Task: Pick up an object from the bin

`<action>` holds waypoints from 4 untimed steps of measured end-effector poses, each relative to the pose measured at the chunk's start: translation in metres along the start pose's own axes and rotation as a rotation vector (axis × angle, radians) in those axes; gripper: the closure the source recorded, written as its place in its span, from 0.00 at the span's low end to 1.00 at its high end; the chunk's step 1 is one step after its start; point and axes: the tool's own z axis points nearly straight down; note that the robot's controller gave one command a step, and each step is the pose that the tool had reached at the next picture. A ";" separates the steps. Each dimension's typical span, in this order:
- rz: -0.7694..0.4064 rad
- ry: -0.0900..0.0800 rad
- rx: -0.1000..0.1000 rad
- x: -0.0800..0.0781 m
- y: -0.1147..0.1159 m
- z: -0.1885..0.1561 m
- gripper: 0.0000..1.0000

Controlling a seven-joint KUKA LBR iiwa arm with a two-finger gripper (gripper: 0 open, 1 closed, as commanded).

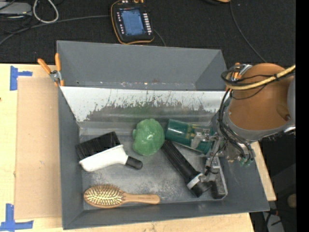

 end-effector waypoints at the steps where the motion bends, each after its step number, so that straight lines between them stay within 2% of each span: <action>1: -0.002 -0.008 0.000 -0.002 0.000 -0.004 0.00; 2: 0.222 -0.010 -0.003 -0.091 -0.026 0.118 0.00; 3: 0.056 -0.022 0.000 -0.119 -0.031 0.071 0.00; 4: 0.334 -0.022 -0.007 -0.122 -0.026 0.119 0.00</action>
Offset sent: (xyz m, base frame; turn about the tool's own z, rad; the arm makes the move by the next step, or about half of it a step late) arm 0.1139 -0.0360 -0.1584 0.2917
